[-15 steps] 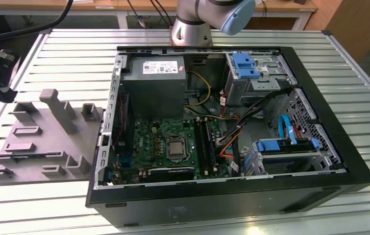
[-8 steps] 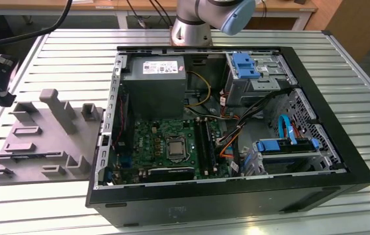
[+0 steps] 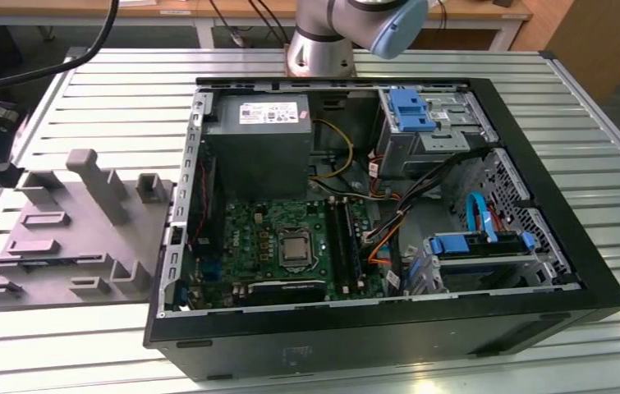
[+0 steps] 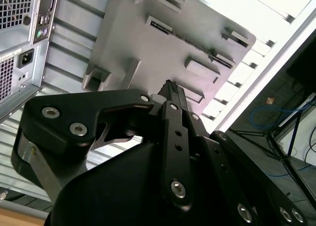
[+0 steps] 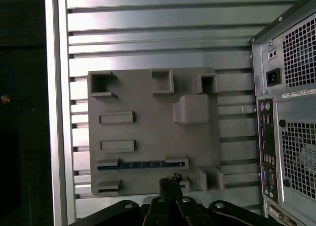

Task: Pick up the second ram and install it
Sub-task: 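Reach for the second ram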

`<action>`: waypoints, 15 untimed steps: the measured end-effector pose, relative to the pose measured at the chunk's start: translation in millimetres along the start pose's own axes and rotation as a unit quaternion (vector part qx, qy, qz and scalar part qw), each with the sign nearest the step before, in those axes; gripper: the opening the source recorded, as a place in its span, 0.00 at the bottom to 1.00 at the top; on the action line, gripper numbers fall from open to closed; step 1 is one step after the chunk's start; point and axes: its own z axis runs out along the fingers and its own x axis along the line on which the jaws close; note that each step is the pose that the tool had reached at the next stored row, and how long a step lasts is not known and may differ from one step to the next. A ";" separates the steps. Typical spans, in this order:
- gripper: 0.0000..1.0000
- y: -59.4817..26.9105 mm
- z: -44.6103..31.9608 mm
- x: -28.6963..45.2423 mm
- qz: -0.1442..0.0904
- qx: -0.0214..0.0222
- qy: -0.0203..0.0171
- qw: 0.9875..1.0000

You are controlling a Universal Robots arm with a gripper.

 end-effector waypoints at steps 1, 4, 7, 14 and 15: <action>0.11 -0.8 0.8 0.4 0.000 0.000 0.000 1.000; 0.11 -3.2 3.2 1.8 0.000 0.000 0.000 1.000; 0.11 -5.4 5.4 3.1 0.000 0.000 0.000 1.000; 0.11 -10.6 10.3 5.9 0.000 0.000 0.000 1.000; 0.11 -11.5 11.0 6.2 0.000 0.000 0.000 1.000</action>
